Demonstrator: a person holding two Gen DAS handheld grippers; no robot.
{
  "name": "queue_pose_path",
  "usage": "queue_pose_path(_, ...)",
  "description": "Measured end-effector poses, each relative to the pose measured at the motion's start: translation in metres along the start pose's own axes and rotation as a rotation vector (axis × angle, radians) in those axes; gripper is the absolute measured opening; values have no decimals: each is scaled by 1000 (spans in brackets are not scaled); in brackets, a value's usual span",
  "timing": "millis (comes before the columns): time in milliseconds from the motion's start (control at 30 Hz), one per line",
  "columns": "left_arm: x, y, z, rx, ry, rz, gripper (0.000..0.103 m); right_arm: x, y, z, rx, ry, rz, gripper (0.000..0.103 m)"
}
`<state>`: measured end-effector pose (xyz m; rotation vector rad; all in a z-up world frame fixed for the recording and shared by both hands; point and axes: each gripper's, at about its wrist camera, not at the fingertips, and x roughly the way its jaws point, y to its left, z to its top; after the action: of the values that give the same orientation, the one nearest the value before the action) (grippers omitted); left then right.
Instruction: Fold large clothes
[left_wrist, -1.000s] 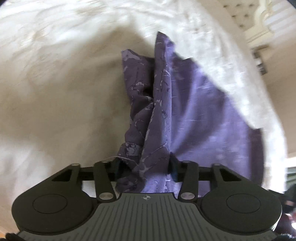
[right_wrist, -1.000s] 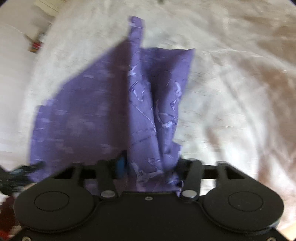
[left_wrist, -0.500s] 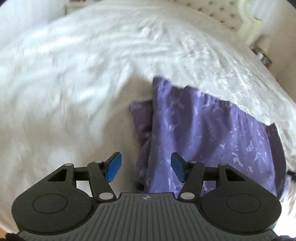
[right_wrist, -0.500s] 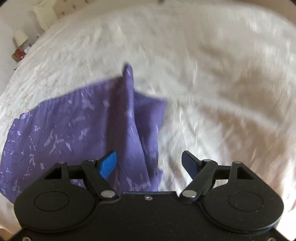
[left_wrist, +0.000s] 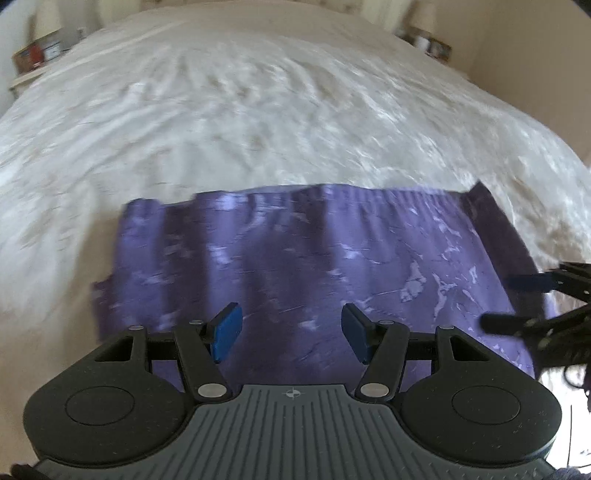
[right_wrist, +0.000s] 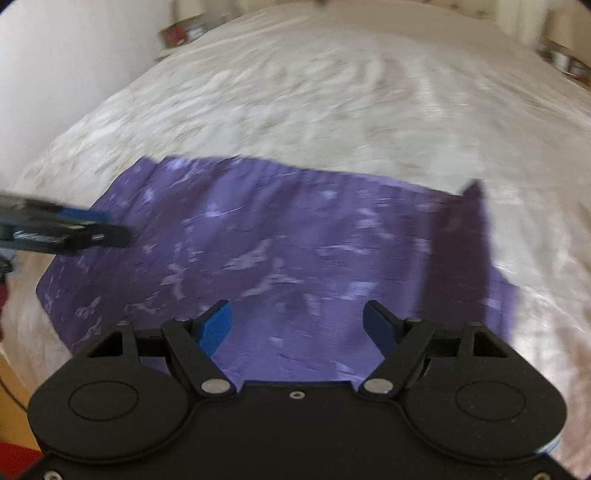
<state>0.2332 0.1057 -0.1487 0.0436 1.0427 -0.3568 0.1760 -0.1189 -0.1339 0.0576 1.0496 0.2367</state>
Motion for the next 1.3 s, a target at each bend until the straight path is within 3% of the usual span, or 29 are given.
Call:
queue_pose_path(200, 37, -1, 2, 10, 70, 43, 58, 34, 19, 2, -131, 90, 1, 79)
queue_pose_path(400, 64, 14, 16, -23, 93, 62, 62, 62, 3, 22, -110, 106, -46, 87)
queue_pose_path(633, 90, 15, 37, -12, 103, 61, 82, 101, -24, 56, 14, 119, -68, 103)
queue_pose_path(733, 103, 13, 39, 1, 112, 49, 96, 118, -32, 64, 48, 135, -62, 103)
queue_pose_path(900, 111, 14, 37, -6, 84, 64, 102, 128, -44, 61, 80, 122, -27, 103)
queue_pose_path(1100, 118, 17, 45, 9, 120, 38, 103, 124, -43, 49, 104, 59, -25, 103)
queue_pose_path(1200, 117, 20, 52, 7, 142, 15, 102, 128, -46, 58, 107, 107, -10, 103)
queue_pose_path(1300, 101, 23, 55, -16, 122, 7, 82, 123, -50, 71, 127, 153, 8, 95)
